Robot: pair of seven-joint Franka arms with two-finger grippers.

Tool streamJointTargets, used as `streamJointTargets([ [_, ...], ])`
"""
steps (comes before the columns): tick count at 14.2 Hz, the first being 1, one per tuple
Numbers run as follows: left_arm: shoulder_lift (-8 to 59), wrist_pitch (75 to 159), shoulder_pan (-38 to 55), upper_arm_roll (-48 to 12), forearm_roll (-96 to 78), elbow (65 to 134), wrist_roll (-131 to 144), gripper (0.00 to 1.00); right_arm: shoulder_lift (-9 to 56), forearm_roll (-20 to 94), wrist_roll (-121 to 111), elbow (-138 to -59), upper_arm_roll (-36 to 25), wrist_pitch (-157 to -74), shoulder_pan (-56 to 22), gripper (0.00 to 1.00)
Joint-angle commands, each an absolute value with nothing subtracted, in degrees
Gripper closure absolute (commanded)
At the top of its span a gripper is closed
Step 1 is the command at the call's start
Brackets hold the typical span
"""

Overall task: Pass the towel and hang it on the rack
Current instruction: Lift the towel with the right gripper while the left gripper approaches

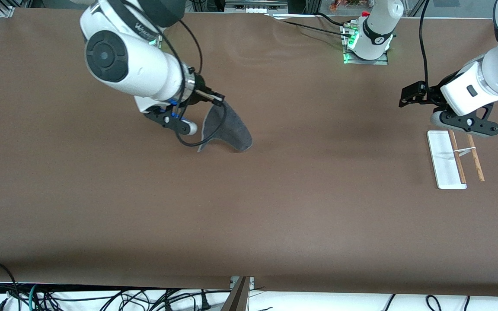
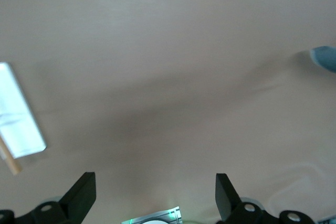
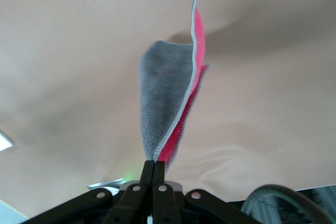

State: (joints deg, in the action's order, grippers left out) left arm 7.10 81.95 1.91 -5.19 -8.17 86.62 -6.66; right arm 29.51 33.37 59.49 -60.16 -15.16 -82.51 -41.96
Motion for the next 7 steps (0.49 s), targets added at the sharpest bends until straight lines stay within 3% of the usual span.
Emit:
streamJointTargets([
  [1, 9.0, 80.7, 3.9, -5.2, -9.9, 84.6, -10.9, 0.00, 32.3, 39.1, 68.3, -55.6, -16.3, -86.6, -44.1, 1.00],
  [7, 12.1, 85.9, 4.0, -9.7, -18.4, 86.8, -25.1, 0.00, 32.3, 50.4, 80.8, -54.5, -16.2, -97.6, -45.2, 1.00],
])
